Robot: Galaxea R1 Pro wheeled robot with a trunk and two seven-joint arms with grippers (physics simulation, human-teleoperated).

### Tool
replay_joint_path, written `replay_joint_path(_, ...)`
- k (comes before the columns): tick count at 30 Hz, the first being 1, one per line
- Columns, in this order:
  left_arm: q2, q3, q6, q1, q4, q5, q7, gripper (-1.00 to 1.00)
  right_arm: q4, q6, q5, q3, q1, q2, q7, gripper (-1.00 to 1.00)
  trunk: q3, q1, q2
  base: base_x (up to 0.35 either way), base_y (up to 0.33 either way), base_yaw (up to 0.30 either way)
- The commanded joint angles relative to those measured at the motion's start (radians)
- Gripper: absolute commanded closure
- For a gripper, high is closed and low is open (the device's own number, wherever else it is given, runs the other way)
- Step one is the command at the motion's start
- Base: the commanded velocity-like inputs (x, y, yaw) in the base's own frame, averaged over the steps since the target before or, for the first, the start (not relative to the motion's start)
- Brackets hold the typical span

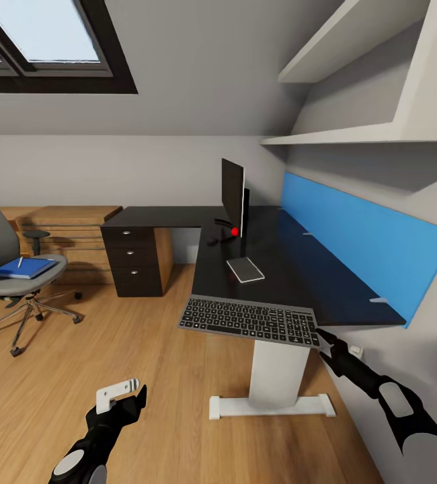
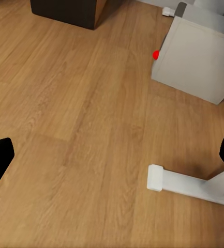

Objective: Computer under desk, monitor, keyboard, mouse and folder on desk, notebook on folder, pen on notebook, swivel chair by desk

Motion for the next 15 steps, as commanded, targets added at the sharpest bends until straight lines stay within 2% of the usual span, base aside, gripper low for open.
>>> replay_joint_path(1,0.0,-0.001,0.003,0.0,-0.002,0.011,0.009,-1.0,0.0,0.007,-0.003,-0.004,-0.001,0.0,0.001,-1.0,-0.001,0.0,0.0,0.0,0.0,0.0)
replay_joint_path(15,-0.001,-0.001,0.003,0.0,0.0,0.011,0.009,-1.0,-0.001,0.006,-0.004,-0.003,-0.001,0.001,0.004,-1.0,-0.001,0.0,0.0,0.0,0.0,0.0)
